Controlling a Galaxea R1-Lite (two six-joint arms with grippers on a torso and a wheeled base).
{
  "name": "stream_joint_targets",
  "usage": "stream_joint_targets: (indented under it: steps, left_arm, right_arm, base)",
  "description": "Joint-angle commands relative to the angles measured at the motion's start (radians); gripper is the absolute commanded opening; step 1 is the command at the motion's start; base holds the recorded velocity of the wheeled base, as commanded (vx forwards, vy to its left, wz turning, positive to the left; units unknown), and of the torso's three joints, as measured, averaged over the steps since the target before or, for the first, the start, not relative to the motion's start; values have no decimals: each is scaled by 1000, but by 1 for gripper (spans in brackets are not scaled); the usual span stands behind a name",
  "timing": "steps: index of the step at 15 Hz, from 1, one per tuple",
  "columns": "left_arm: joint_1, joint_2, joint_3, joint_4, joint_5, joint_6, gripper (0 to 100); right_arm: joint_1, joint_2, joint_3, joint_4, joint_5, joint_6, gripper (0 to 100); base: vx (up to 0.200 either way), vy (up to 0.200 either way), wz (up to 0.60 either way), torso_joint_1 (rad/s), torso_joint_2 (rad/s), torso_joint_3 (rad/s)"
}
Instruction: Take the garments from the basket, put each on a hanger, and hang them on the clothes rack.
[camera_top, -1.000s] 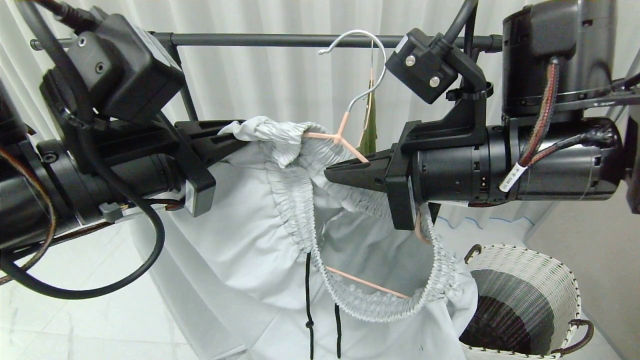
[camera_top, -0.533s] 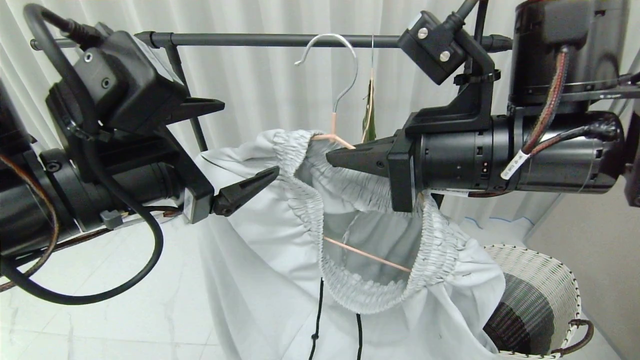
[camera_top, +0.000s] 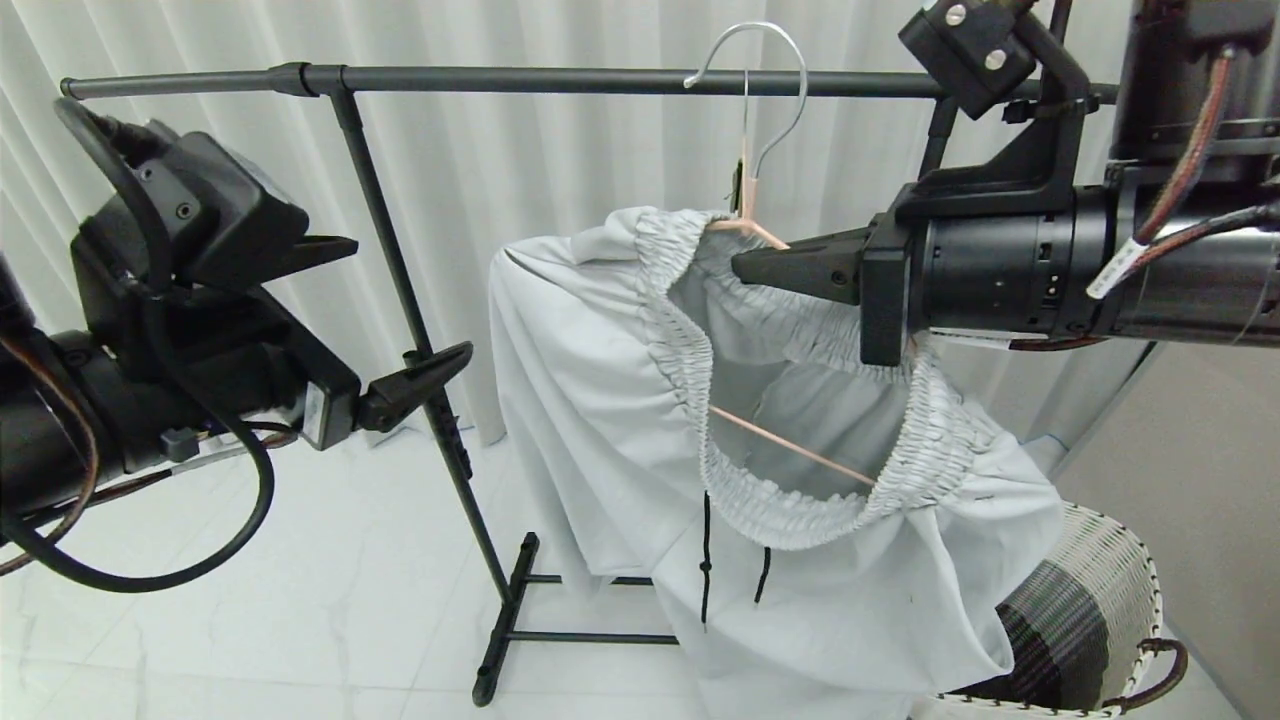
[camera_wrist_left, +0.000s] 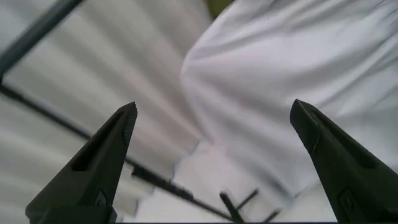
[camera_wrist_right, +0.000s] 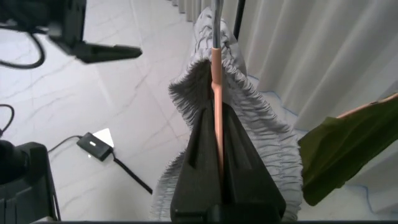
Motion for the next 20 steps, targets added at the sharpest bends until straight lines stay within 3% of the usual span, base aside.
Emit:
stream_joint_targets:
  steps: [1, 5, 11, 12, 17, 20]
  left_arm:
    - [92, 47, 30, -1, -2, -35, 100]
    - [143, 159, 31, -3, -59, -92, 100]
    - [153, 200, 28, -4, -62, -202, 100]
    - [153, 200, 30, -4, -62, -202, 0]
    - [264, 198, 96, -9, -60, -201, 0]
    - [313, 218, 223, -179, -60, -193, 0]
  right_arm:
    - [-2, -34, 2, 20, 6, -19, 0]
    - [23, -45, -10, 31, 32, -38, 0]
    - [94, -49, -10, 34, 36, -38, 0]
    - [100, -51, -10, 34, 36, -38, 0]
    - [106, -65, -9, 36, 28, -35, 0]
    - [104, -71, -12, 36, 26, -32, 0]
  base:
    - [0, 0, 0, 0, 0, 0]
    - [0, 0, 0, 0, 0, 0]
    - [0, 0, 0, 0, 0, 0]
    - [0, 0, 0, 0, 0, 0]
    - [0, 0, 0, 0, 0, 0]
    - [0, 0, 0, 0, 0, 0]
